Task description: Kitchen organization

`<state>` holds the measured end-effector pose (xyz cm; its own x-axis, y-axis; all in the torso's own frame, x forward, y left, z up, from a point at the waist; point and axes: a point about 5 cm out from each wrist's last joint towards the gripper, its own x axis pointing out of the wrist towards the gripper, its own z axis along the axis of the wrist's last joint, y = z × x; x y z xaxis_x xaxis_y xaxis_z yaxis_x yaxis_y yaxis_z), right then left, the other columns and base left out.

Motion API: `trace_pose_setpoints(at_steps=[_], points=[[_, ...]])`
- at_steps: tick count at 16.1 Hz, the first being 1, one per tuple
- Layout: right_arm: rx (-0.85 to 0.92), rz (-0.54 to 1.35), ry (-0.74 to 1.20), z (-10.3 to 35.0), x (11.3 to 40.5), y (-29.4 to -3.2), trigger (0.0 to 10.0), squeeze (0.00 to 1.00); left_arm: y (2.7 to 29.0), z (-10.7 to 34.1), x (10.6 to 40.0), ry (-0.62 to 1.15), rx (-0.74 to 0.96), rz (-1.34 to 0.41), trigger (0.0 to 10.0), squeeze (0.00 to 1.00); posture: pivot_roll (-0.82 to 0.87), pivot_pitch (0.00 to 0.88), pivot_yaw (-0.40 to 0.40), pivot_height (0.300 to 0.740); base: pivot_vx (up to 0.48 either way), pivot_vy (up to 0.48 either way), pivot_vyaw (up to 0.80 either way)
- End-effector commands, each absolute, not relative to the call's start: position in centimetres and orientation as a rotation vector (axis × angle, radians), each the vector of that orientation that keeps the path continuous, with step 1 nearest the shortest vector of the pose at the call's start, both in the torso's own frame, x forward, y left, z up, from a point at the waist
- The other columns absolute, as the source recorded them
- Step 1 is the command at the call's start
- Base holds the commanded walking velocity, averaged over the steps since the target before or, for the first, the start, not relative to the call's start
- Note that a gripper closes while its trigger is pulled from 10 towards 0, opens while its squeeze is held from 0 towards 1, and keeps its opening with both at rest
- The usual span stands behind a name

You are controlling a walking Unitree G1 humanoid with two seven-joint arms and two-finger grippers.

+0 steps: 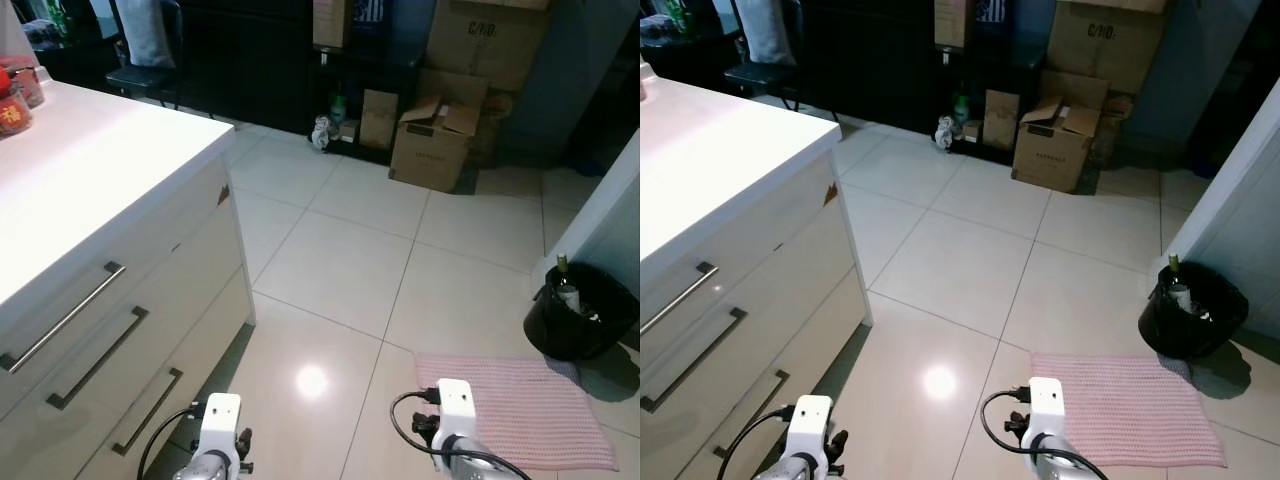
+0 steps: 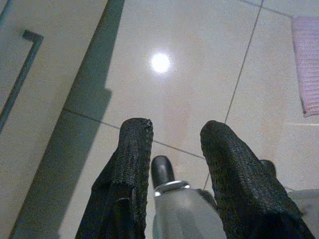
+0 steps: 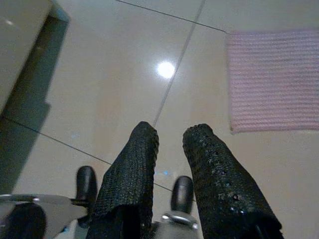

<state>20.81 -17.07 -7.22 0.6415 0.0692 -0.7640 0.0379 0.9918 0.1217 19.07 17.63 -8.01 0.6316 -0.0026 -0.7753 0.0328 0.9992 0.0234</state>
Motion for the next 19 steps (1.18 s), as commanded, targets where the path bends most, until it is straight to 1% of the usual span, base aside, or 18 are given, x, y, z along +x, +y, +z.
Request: trace_pose_setpoints(at_steps=[1,5,9,14,19], points=[[0.119,0.016,0.893,-7.4,20.5,-17.5,10.0,0.00,18.3,-8.0,18.9,0.899,0.048,-0.009,10.0,0.00,0.13,0.000,-0.003,0.740,0.000,0.000,0.00],[0.118,0.024,0.898,-7.4,20.5,-17.1,10.0,0.00,18.5,-8.1,18.8,0.904,0.054,-0.008,10.0,0.00,0.13,0.000,0.003,0.740,0.000,0.000,0.00],[0.041,-0.013,0.858,-7.1,20.9,-18.0,10.0,0.00,19.0,-7.8,19.2,0.885,0.061,0.026,10.0,0.00,0.13,0.000,0.000,0.740,0.000,0.000,0.00],[0.117,0.025,0.856,-7.0,21.0,-17.7,10.0,0.00,19.7,-6.4,21.1,0.747,0.030,0.107,10.0,0.00,0.13,0.000,-0.011,0.740,0.000,0.000,0.00],[0.138,0.023,0.875,-7.4,20.4,-17.7,10.0,0.00,19.4,-6.1,21.7,0.734,0.022,0.102,10.0,0.00,0.13,0.000,-0.009,0.740,0.000,0.000,0.00]])
